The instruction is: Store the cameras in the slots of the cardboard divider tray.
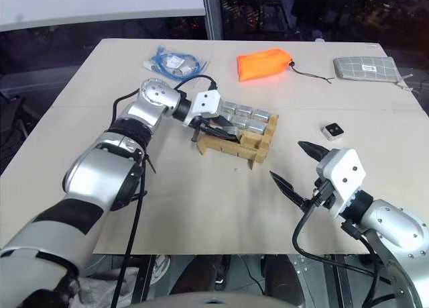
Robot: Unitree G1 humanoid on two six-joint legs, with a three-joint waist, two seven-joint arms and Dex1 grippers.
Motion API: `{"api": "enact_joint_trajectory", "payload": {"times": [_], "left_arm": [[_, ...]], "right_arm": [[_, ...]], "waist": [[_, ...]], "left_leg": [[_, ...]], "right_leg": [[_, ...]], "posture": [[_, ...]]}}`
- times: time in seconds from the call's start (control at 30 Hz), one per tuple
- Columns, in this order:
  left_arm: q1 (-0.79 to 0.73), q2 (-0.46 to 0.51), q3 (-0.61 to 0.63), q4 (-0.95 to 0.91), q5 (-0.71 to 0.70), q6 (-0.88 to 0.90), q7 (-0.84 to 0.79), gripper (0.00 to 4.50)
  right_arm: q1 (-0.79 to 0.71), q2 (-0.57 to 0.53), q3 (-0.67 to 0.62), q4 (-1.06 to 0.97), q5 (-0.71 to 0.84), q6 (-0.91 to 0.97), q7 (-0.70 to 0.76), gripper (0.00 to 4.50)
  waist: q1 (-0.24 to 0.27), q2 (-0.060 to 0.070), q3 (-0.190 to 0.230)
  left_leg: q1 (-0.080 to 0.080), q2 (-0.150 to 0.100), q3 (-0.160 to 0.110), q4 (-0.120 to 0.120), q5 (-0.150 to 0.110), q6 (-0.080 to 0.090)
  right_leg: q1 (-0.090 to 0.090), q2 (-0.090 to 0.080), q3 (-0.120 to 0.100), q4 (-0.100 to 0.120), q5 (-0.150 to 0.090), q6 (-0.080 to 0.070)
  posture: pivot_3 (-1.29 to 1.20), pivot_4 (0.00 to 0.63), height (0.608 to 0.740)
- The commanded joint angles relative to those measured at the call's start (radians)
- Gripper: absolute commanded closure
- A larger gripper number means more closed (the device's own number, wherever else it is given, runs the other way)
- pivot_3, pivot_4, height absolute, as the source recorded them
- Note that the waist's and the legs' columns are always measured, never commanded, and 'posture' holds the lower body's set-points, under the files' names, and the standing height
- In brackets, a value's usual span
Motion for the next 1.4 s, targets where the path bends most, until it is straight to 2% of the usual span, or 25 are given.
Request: {"api": "enact_joint_trajectory", "payload": {"times": [0.03,0.1,0.17,0.23,0.3,0.4,0.57,0.73,0.83,0.97,1.2,1.4], "left_arm": [[-0.034,-0.002,0.052,0.006,-0.009,-0.023,0.006,2.41],[-0.042,-0.004,0.105,-0.005,-0.056,0.006,-0.014,1.34],[-0.049,0.001,0.158,-0.031,-0.111,0.074,-0.083,0.64],[-0.046,0.014,0.208,-0.086,-0.171,0.154,-0.145,0.64],[-0.004,0.035,0.228,-0.226,-0.269,0.292,-0.165,0.64],[0.184,0.083,0.259,-0.652,-0.407,0.577,-0.148,0.64],[0.569,0.128,0.298,-1.302,-0.579,0.952,0.088,0.64],[0.835,0.119,0.349,-1.649,-0.672,1.105,0.326,0.64],[0.896,0.116,0.383,-1.737,-0.726,1.155,0.423,0.64],[0.971,0.145,0.414,-1.798,-0.76,1.154,0.475,0.64],[1.089,0.224,0.467,-1.863,-0.809,1.09,0.465,0.64],[1.123,0.257,0.471,-1.861,-0.822,1.025,0.463,0.64]], "right_arm": [[0.02,-0.001,-0.018,-0.034,-0.001,-0.02,-0.014,0.0],[0.034,0.005,-0.018,-0.043,-0.01,-0.011,-0.035,0.0],[0.039,0.007,-0.01,-0.043,-0.034,0.003,-0.069,0.0],[0.025,0.005,0.004,-0.026,-0.073,0.016,-0.106,0.0],[-0.009,0.006,0.01,0.012,-0.064,0.053,-0.125,0.0],[-0.13,-0.035,0.049,0.172,-0.15,0.132,-0.178,0.0],[-0.386,-0.02,0.084,0.53,-0.219,0.133,-0.202,0.0],[-0.607,-0.003,0.093,0.855,-0.25,0.108,-0.184,0.0],[-0.667,-0.013,0.1,0.973,-0.256,0.097,-0.142,0.0],[-0.72,-0.026,0.105,1.09,-0.26,0.099,-0.094,0.0],[-0.771,-0.024,0.106,1.216,-0.286,0.063,-0.063,0.0],[-0.803,-0.012,0.107,1.292,-0.306,0.033,-0.059,0.0]], "waist": [[0.001,0.0,0.0],[0.002,-0.001,0.0],[0.002,-0.001,0.0],[0.002,-0.001,0.0],[-0.002,-0.001,0.001],[-0.02,0.0,0.0],[-0.026,0.003,0.0],[-0.011,0.003,0.0],[0.009,0.003,0.0],[0.007,0.003,0.0],[-0.002,0.004,-0.001],[0.005,0.004,-0.001]], "left_leg": [[0.0,0.0,0.0,0.0,0.0,0.0],[0.0,0.0,0.0,0.0,0.0,0.0],[0.0,0.0,-0.001,0.0,0.0,0.0],[0.0,0.0,0.0,0.0,0.0,0.0],[0.0,0.0,0.0,0.0,0.0,0.0],[0.001,0.001,0.0,0.001,0.0,0.0],[0.002,0.002,0.002,-0.001,0.0,-0.001],[0.001,0.002,0.003,-0.001,0.0,-0.001],[0.001,0.001,0.003,-0.001,0.0,-0.001],[0.001,0.001,0.004,-0.001,0.0,-0.001],[0.003,0.001,0.006,-0.002,0.0,-0.001],[0.002,0.001,0.006,-0.002,0.0,-0.001]], "right_leg": [[0.0,0.0,0.0,0.0,0.0,0.0],[0.0,0.0,0.0,0.0,0.0,0.0],[0.0,0.0,0.0,0.0,0.0,0.0],[0.0,0.0,0.0,0.0,0.0,0.0],[0.0,0.0,0.0,0.0,0.0,0.0],[0.0,0.0,0.001,0.001,0.0,0.0],[-0.001,-0.003,0.004,0.002,0.0,-0.001],[-0.003,-0.004,0.005,0.004,0.0,-0.001],[-0.003,-0.005,0.005,0.004,0.0,-0.001],[-0.002,-0.005,0.005,0.003,0.0,-0.001],[-0.003,-0.005,0.007,0.003,0.0,-0.001],[-0.003,-0.005,0.007,0.003,0.0,-0.002]], "posture": [[0.0,0.15,0.74],[0.0,0.15,0.74],[0.0,0.15,0.74],[0.0,0.15,0.74],[0.0,0.15,0.74],[0.0,0.15,0.74],[0.0,0.15,0.74],[0.0,0.15,0.74],[0.0,0.15,0.74],[0.0,0.15,0.74],[0.0,0.15,0.74],[0.0,0.15,0.74]]}}
